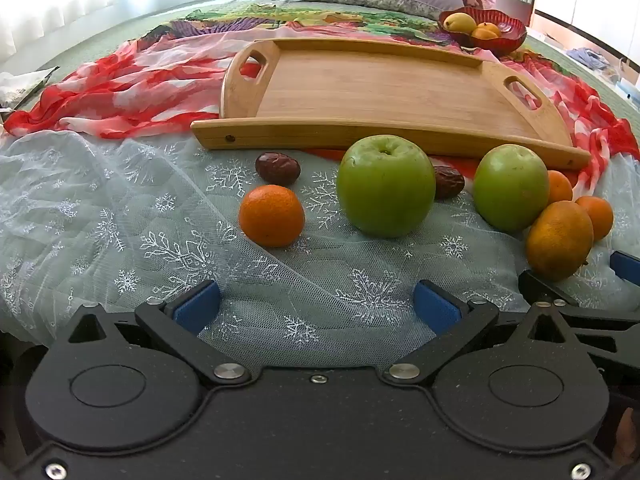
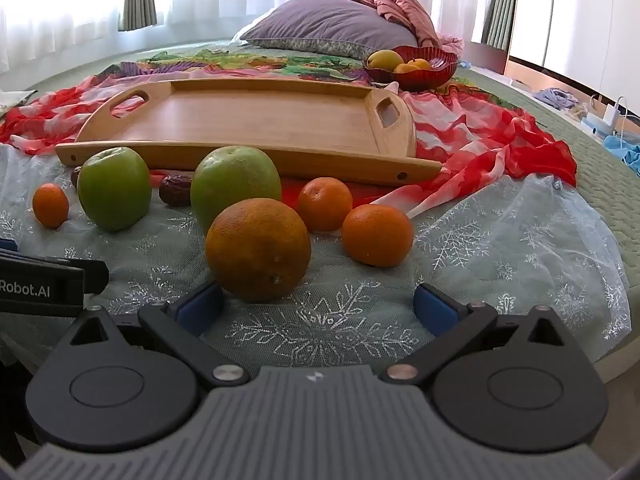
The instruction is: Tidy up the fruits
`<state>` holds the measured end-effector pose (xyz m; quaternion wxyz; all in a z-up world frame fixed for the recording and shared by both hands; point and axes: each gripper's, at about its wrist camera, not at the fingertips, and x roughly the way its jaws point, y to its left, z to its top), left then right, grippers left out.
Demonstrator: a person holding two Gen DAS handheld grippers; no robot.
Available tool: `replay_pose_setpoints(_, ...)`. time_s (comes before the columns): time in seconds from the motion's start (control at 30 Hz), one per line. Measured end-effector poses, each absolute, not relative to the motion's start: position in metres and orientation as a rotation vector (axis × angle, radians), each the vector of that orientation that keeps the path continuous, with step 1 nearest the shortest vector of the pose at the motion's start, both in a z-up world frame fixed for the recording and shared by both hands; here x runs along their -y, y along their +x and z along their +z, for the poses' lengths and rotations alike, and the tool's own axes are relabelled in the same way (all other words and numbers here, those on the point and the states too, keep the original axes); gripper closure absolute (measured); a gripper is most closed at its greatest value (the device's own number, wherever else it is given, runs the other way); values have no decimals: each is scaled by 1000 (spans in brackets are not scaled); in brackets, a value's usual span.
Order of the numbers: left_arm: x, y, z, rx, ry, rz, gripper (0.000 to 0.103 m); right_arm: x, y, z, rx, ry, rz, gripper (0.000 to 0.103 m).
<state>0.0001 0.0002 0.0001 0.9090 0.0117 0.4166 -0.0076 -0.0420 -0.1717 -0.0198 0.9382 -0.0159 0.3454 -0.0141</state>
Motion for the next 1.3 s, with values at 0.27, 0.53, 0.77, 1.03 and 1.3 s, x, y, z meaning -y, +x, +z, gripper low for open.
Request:
replay_pose_setpoints(0.27, 0, 0, 0, -858, 28, -15, 0, 171, -42, -21, -708, -33, -29, 0)
replay_pose_setpoints(0.53, 0, 0, 0, -857, 28, -14, 0, 170, -42, -20, -709, -34, -32, 0)
replay_pose_setpoints(0.77, 0, 0, 0, -858, 29, -14, 0, 172, -42, -21, -709, -32, -35, 0)
replay_pose_setpoints(1.03, 0, 0, 0, -859, 29, -14, 0, 171, -41, -22, -707, -32, -37, 0)
replay_pose_setpoints(1.3, 0, 0, 0, -858, 29, -13, 0, 170, -43, -21, -706, -33, -38, 0)
